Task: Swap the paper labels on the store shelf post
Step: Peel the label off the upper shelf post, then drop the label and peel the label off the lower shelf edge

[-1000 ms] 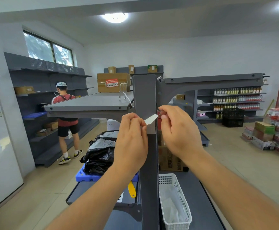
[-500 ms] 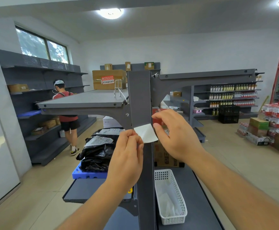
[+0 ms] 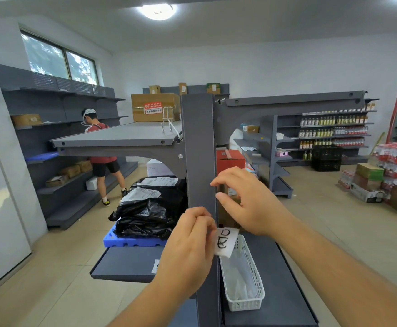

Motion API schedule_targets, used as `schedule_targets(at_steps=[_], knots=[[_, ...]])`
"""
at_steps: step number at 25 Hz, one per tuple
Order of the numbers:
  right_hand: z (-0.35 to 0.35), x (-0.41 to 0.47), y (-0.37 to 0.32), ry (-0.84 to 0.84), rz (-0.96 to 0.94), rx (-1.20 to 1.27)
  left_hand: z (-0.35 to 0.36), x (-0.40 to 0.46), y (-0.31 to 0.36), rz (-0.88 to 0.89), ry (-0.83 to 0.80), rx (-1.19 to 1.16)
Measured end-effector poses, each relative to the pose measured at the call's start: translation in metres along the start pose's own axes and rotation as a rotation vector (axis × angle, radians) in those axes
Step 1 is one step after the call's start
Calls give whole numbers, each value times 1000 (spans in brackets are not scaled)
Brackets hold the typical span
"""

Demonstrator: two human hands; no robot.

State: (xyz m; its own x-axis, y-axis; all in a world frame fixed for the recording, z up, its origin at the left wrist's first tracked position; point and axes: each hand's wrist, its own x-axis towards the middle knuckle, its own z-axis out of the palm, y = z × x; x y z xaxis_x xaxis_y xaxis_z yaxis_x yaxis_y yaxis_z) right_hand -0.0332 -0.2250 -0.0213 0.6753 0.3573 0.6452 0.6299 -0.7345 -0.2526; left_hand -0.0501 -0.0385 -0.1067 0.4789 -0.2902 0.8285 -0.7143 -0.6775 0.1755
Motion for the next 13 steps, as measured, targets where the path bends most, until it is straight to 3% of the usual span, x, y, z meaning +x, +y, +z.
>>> schedule_targets(at_steps=[4,7,10,13], knots=[[-2,-9,4,-307,263,301,-2,4,7,-44,40,-112],[2,-22,5,-473,514,695,-3,6,9,-6,67,-120],[3,-36,15,-437,563,956,4,3,12,53,44,-85],[0,-41,31,-346,551,936,15,2,17,74,23,-25]])
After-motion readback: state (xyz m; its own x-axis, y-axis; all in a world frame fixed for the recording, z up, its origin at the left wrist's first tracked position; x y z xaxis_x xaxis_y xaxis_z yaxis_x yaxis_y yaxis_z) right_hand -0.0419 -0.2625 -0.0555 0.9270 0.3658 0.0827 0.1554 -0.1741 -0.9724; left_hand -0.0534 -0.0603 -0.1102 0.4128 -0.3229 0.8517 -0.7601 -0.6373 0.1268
